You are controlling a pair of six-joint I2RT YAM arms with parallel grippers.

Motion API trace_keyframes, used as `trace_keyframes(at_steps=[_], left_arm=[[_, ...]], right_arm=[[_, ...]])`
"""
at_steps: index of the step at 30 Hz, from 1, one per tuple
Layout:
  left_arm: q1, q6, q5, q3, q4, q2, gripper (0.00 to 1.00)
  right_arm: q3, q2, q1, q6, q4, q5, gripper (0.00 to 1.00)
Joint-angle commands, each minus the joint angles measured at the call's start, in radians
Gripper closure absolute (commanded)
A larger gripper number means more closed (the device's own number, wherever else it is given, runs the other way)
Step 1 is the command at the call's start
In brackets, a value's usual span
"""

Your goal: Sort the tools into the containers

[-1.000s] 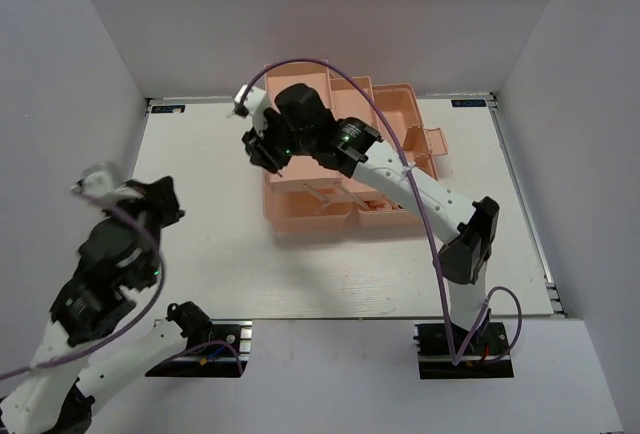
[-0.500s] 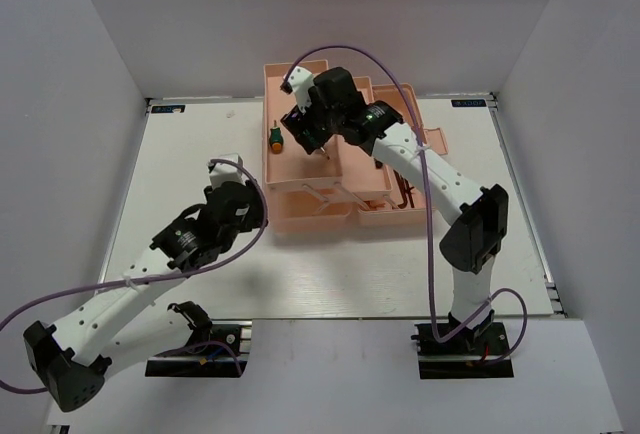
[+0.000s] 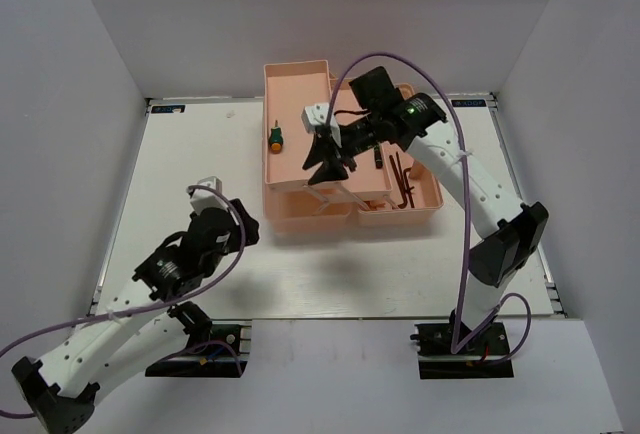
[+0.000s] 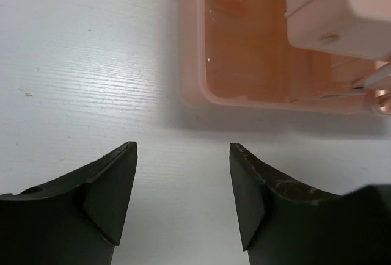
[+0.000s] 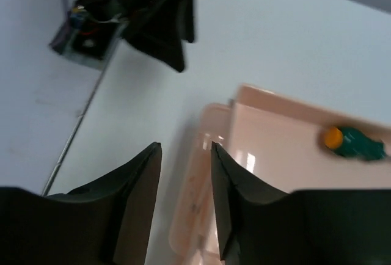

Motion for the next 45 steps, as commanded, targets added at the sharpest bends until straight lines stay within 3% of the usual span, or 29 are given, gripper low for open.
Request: trace_keyframes(at_steps=[1,3,4,5,6,7,8,9,10,11,12,13,17,23,28,33,41,43,45], left_arm=[[0.007,-0.045,-0.027,-0.002,-0.049,-0.070,0.28],[0.007,-0.045,-0.036,-0.002,-0.070,-0.080,0.31],[0.007,-0.045,-0.047,-0.002,-0.080,-0.092,0.41],[0.007,-0.045,-0.056,-0.002,-0.080,-0.092,0.50],[0.007,-0.056,-0.056,-0.002,-0.089,-0.092,0.65],[0.007,-0.056,-0.065,-0.002,-0.089,-0.092,0.81],[0.007,-0.068,-0.066,-0.002,-0.089,-0.078,0.81],[0.007,-0.080,-0.075,-0.002,-0.098,-0.078,0.81],[0.007,-0.080,-0.075,-0.002,-0.098,-0.069,0.71],[0.007,-0.080,-0.075,-0.002,-0.098,-0.069,0.60],[0.007,-0.091,-0.075,-0.002,-0.089,-0.069,0.52],[0.007,-0.091,-0.075,-0.014,-0.089,-0.069,0.41],[0.007,-0.091,-0.084,-0.023,-0.080,-0.078,0.37],[0.007,-0.091,-0.084,-0.042,-0.080,-0.087,0.37],[0.007,-0.091,-0.075,-0.051,-0.080,-0.097,0.37],[0.007,-0.113,-0.066,-0.080,-0.080,-0.107,0.37],[0.007,-0.067,0.056,-0.137,0.002,-0.115,0.21],[0.007,-0.054,0.085,-0.146,0.015,-0.115,0.21],[0.007,-0.045,0.106,-0.164,0.046,-0.115,0.32]], right_arm=[[0.017,-0.001,0.030,-0.542,-0.365,-0.282,0.56],[-0.011,0.006,0.079,-0.634,-0.508,-0.245,0.68],[-0.041,0.013,0.098,-0.696,-0.521,-0.135,0.83],[-0.096,0.010,0.148,-0.688,-0.495,-0.093,0.89],[-0.139,-0.025,0.164,-0.565,-0.364,-0.017,0.98],[-0.243,-0.049,0.176,-0.387,-0.150,0.072,1.00],[-0.381,-0.072,0.190,-0.299,-0.036,0.182,1.00],[-0.441,-0.128,0.225,-0.168,0.064,0.239,1.00],[-0.509,-0.129,0.233,-0.069,0.249,0.293,0.99],[-0.549,-0.129,0.250,0.020,0.293,0.430,0.81],[-0.606,-0.145,0.264,0.060,0.344,0.479,0.73],[-0.624,-0.145,0.279,0.073,0.438,0.573,0.56],[-0.683,-0.141,0.319,0.116,0.551,0.750,0.50],[-0.663,-0.129,0.357,0.116,0.550,0.795,0.50],[-0.592,-0.129,0.374,0.099,0.452,0.685,0.52],[-0.615,-0.087,0.383,0.082,0.563,0.872,0.50],[-0.620,0.026,0.376,0.030,0.659,1.031,0.48],[-0.611,0.054,0.374,0.030,0.642,1.007,0.48],[-0.606,0.069,0.371,0.033,0.631,0.986,0.50]])
